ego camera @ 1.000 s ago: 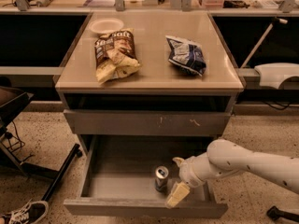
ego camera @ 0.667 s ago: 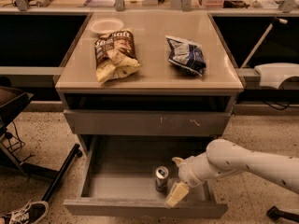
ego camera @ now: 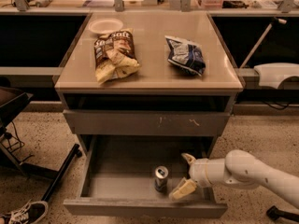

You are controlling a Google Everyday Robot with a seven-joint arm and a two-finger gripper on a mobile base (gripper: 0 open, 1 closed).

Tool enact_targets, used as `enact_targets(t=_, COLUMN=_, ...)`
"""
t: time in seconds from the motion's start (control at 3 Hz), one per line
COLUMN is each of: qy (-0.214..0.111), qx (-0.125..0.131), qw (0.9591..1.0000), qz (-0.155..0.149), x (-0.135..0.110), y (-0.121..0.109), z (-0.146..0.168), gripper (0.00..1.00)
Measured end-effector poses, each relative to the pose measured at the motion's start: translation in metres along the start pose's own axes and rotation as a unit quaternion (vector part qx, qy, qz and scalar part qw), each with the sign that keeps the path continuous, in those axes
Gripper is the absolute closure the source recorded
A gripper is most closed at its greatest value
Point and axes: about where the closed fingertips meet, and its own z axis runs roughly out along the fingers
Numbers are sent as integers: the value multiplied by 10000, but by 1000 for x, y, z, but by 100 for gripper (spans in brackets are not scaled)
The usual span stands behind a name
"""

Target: Pick redbull can from middle drawer and place on counter

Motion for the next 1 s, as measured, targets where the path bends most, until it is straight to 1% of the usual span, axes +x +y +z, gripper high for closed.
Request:
enact_targets(t=0.33, qy=-227, qx=175, qw=9996, qz=-63, x=8, y=0, z=-11, gripper=0)
enact_targets(t=0.67, qy=-217, qx=178, qw=9996, qz=-51, x=8, y=-1, z=-11, gripper=0)
enact_targets(t=1.0, qy=-216, qx=123, qw=9996, qz=112, x=12, y=4, z=13, gripper=0)
